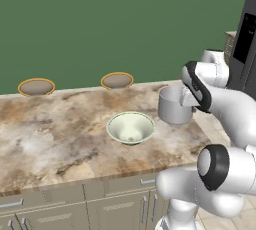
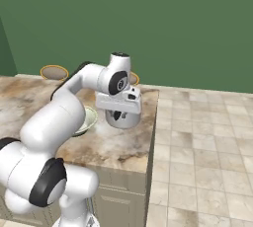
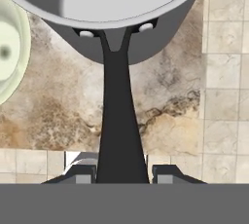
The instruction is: Pick the bowl and saucepan and place them in the sink. Then turn on the water.
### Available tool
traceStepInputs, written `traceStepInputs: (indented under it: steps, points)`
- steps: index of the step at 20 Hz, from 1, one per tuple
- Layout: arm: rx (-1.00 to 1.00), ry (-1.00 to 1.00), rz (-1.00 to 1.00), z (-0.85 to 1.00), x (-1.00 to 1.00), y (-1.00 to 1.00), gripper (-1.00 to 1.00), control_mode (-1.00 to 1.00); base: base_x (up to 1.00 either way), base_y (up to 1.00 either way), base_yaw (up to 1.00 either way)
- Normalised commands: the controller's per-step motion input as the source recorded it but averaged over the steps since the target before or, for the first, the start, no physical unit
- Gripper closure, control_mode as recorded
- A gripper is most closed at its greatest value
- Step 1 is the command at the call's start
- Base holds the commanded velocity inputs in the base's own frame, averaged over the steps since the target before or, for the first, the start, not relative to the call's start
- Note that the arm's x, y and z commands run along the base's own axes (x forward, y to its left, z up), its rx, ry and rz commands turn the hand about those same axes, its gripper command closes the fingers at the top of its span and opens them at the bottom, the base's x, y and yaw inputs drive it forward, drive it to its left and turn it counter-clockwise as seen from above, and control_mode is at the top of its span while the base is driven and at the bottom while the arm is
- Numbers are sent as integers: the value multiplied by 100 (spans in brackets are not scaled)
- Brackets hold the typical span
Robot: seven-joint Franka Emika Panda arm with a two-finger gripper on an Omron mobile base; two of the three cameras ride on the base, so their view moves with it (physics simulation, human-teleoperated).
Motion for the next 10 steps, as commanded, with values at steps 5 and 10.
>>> traceStepInputs:
  steps: [5,10]
  points:
    - [0,-3,0,41,-29,0,100,-100,0,0,0]
    - [0,-1,0,45,-31,0,100,-100,0,0,0]
